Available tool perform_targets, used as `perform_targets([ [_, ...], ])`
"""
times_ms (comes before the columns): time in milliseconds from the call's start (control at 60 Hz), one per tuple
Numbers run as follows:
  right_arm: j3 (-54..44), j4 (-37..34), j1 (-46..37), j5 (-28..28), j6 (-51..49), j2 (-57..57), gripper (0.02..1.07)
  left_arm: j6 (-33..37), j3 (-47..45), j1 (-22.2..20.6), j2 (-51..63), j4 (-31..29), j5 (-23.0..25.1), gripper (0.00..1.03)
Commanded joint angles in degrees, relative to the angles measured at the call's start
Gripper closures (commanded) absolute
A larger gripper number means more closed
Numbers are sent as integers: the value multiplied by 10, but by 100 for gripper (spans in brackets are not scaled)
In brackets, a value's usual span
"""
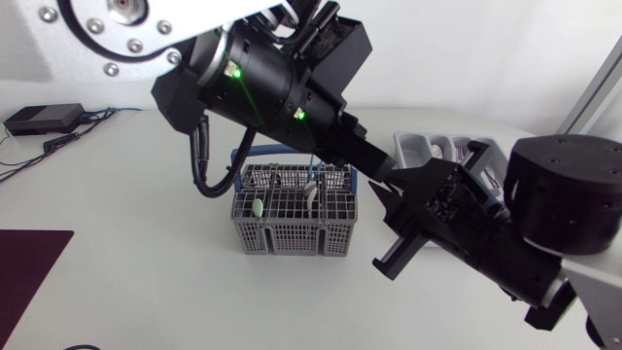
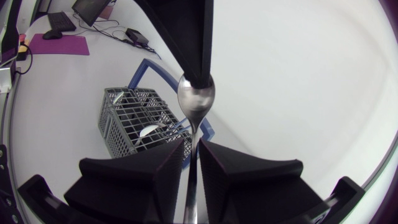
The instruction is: Unload the cutlery basket into the drawer organizer.
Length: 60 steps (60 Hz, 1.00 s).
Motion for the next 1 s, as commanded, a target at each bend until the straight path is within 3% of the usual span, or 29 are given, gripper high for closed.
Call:
perform_targets([
  [0, 19, 0, -4, 6, -11, 9, 90, -5, -10, -3, 9, 4, -6, 84],
  [133, 30, -9, -5, 6, -11, 9, 96, -2, -13, -4, 9, 5, -8, 84],
  [417, 29, -28, 1, 6, -10, 14, 97, -1, -12, -3, 7, 6, -8, 83],
  [483, 28, -31, 1, 6, -8, 12, 97, -1, -10, -3, 4, 9, -8, 70],
  [517, 28, -34, 2, 6, -8, 11, 97, -2, -6, -2, 3, 9, -8, 59],
  [600, 29, -42, 5, 7, -7, 9, 97, -2, -4, -2, 2, 10, -8, 55],
  [750, 28, -56, 8, 8, -4, 3, 97, -2, -1, 7, -11, 10, -8, 29],
  [983, 11, -106, 0, -28, -14, -45, 97, 9, 7, 75, -60, 3, -8, 23],
])
